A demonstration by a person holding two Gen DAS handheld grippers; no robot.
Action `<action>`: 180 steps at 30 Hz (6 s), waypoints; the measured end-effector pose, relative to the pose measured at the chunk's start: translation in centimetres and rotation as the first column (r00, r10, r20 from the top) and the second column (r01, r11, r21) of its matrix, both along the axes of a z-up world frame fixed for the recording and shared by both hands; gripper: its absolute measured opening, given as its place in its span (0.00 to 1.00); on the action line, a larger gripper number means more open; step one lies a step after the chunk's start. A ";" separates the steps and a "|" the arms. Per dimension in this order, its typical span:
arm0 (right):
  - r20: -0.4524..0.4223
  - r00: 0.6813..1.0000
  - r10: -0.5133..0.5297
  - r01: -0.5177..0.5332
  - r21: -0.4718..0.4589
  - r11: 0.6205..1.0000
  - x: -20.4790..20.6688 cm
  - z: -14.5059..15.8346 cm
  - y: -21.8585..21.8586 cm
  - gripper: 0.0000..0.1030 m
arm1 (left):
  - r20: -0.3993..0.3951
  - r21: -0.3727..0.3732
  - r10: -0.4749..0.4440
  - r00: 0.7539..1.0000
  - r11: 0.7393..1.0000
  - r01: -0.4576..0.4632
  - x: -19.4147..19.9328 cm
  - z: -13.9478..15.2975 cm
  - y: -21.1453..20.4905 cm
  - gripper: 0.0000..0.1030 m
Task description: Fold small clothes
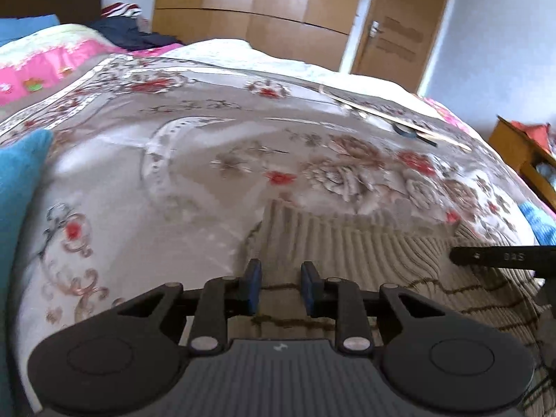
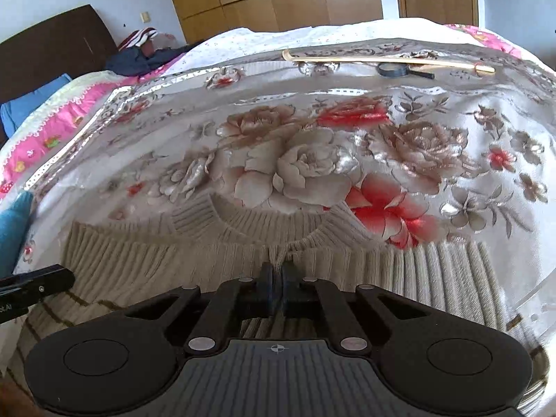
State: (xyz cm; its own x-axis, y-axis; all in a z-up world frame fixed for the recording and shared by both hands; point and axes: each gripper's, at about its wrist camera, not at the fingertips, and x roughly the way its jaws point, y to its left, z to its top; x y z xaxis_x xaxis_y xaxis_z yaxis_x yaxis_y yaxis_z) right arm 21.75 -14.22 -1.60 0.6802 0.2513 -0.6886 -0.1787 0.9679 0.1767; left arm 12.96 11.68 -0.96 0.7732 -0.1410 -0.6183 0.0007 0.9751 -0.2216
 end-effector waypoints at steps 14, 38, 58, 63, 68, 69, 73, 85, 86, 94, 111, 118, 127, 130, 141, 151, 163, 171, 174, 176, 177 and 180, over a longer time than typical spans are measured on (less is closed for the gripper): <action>0.037 0.999 -0.021 0.021 0.000 1.000 -9.2 2.2 -2.6 0.13 | 0.092 0.060 -0.185 0.978 0.982 0.180 -4.4 2.5 -4.3 0.40; -0.029 0.937 -0.347 0.344 0.240 0.908 -17.2 -0.9 -12.7 0.19 | 0.022 0.127 -0.124 0.992 0.985 0.120 -7.6 0.3 -5.6 0.46; -0.056 0.916 -0.397 0.387 0.379 0.840 -17.3 -2.2 -14.2 0.27 | 0.070 0.122 -0.102 0.992 0.988 0.093 -9.3 0.6 -6.3 0.48; -0.051 0.914 -0.404 0.391 0.380 0.838 -16.5 -2.3 -14.5 0.29 | 0.083 0.120 -0.142 0.986 0.984 0.132 -9.9 1.4 -7.9 0.48; -0.085 0.923 -0.376 0.377 0.400 0.835 -14.6 -2.7 -15.3 0.32 | 0.090 0.103 -0.225 0.970 0.971 0.216 -9.7 1.9 -10.7 0.48; -0.105 0.923 -0.371 0.380 0.410 0.829 -14.1 -2.9 -15.6 0.32 | 0.085 0.106 -0.243 0.966 0.966 0.234 -9.5 1.9 -11.4 0.48; -0.144 0.933 -0.329 0.358 0.443 0.822 -13.3 -3.3 -16.7 0.31 | 0.063 0.100 -0.275 0.959 0.958 0.268 -8.2 1.8 -13.1 0.48; -0.196 0.944 -0.265 0.329 0.545 0.771 -11.7 -4.3 -18.9 0.30 | 0.001 0.127 -0.269 0.963 0.955 0.266 -7.2 1.0 -15.0 0.49; -0.199 0.942 -0.269 0.334 0.574 0.747 -11.8 -4.5 -19.4 0.30 | -0.002 0.124 -0.267 0.964 0.956 0.265 -7.1 1.0 -15.0 0.49; -0.198 0.950 -0.242 0.312 0.547 0.777 -11.5 -4.5 -19.5 0.29 | -0.025 0.154 -0.280 0.960 0.947 0.280 -6.4 0.9 -16.4 0.49; -0.246 0.969 0.008 0.229 0.914 0.335 -12.2 -8.5 -23.1 0.45 | -0.042 0.193 -0.282 0.958 0.939 0.285 -6.4 1.2 -17.6 0.50; -0.216 0.976 -0.027 0.180 0.730 0.659 -11.7 -6.0 -19.4 0.43 | -0.044 0.217 -0.291 0.956 0.931 0.293 -6.3 0.7 -18.0 0.52; -0.227 0.972 -0.058 0.203 0.687 0.698 -12.3 -5.9 -18.5 0.19 | 0.034 0.286 -0.281 0.959 0.922 0.260 -6.9 0.9 -18.7 0.53; -0.227 0.972 -0.063 0.204 0.679 0.705 -12.3 -6.1 -18.7 0.18 | 0.038 0.295 -0.274 0.961 0.922 0.252 -6.4 0.7 -18.1 0.53; -0.241 0.961 -0.136 0.262 0.629 0.732 -12.6 -4.9 -16.7 0.18 | 0.054 0.321 -0.320 0.946 0.902 0.287 -7.8 -0.7 -16.1 0.53; -0.171 0.974 -0.149 0.220 0.549 0.807 -12.7 3.4 -11.4 0.17 | 0.065 0.242 -0.327 0.943 0.922 0.303 -8.9 0.7 -13.1 0.52; -0.109 0.993 0.043 -0.007 0.309 0.951 -8.8 8.7 5.0 0.17 | -0.013 0.030 -0.295 0.955 0.955 0.295 -10.0 2.1 -6.7 0.52; -0.176 0.968 0.179 -0.157 0.133 0.979 -7.0 5.6 15.5 0.16 | -0.023 -0.118 -0.201 0.979 0.973 0.197 -11.5 1.9 -1.1 0.52; -0.214 0.953 0.214 -0.201 0.080 0.976 -6.9 4.5 17.5 0.20 | -0.041 -0.161 -0.183 0.982 0.972 0.174 -11.1 1.6 -0.3 0.52; -0.221 0.952 0.212 -0.197 0.089 0.976 -6.9 4.3 17.7 0.23 | -0.034 -0.173 -0.184 0.982 0.969 0.176 -11.1 1.6 -0.2 0.52; -0.222 0.950 0.220 -0.203 0.095 0.975 -6.9 4.4 17.8 0.24 | -0.029 -0.178 -0.185 0.982 0.968 0.177 -11.2 1.7 -0.1 0.53; -0.229 0.944 0.238 -0.216 0.115 0.970 -7.1 4.5 17.9 0.29 | -0.016 -0.187 -0.179 0.984 0.967 0.172 -11.9 2.0 0.2 0.53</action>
